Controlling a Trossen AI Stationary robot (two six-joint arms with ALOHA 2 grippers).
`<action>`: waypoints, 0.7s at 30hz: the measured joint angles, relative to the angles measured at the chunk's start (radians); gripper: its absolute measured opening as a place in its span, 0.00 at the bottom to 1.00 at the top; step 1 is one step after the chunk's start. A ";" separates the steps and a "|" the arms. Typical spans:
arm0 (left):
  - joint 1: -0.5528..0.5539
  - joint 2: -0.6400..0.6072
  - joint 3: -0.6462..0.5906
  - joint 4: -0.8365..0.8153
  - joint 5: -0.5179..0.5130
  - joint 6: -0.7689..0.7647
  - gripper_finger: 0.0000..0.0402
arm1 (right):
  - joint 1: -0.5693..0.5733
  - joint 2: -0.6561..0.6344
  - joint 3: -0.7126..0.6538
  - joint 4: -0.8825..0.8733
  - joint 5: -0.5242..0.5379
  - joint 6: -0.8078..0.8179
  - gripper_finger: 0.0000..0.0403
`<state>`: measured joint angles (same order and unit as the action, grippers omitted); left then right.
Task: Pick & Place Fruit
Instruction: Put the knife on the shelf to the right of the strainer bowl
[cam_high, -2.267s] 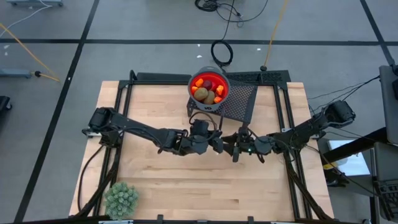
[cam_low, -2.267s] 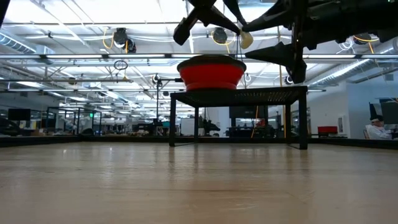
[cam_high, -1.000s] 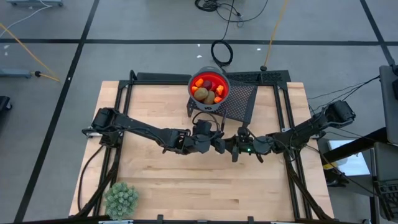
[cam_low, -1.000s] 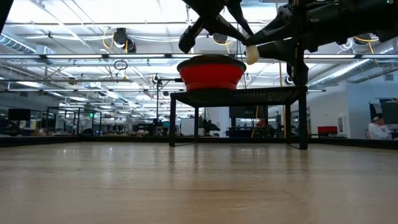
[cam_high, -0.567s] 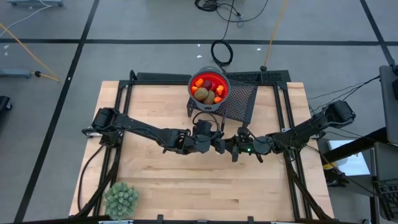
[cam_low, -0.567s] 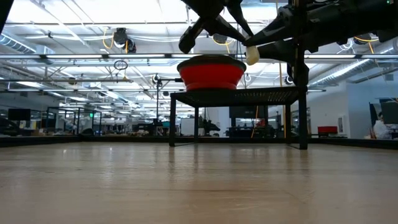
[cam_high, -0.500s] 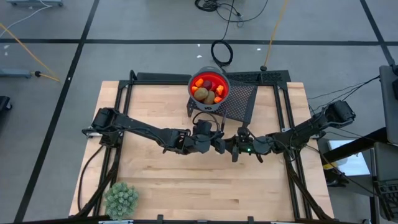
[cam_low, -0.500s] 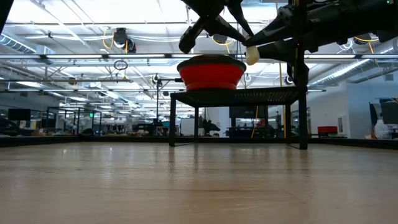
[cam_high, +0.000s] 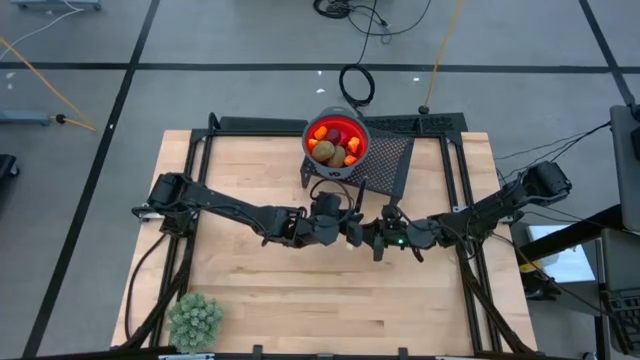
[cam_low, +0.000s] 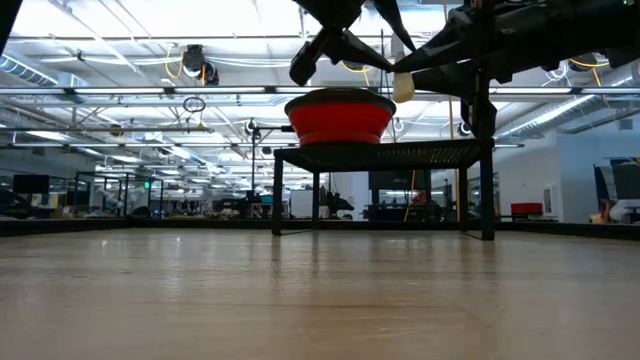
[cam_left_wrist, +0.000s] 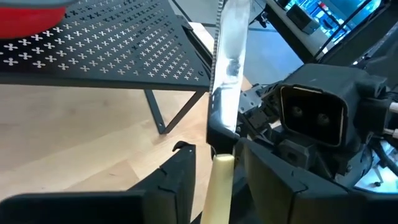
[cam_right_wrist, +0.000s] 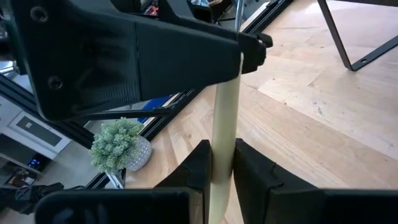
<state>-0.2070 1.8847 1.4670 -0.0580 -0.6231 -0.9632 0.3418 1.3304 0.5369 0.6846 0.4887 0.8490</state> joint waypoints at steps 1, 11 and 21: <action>0.000 0.000 0.000 -0.001 -0.002 0.007 0.34 | 0.000 0.000 0.000 0.000 0.002 0.000 0.09; 0.000 -0.001 0.000 -0.063 -0.003 0.049 0.45 | 0.001 0.000 0.000 -0.031 0.009 0.019 0.09; 0.000 -0.031 0.000 -0.172 -0.006 0.044 0.63 | 0.001 0.000 0.000 -0.023 0.010 0.030 0.09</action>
<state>-0.2070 1.8538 1.4670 -0.2298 -0.6289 -0.9192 0.3424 1.3302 0.5369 0.6613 0.4984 0.8791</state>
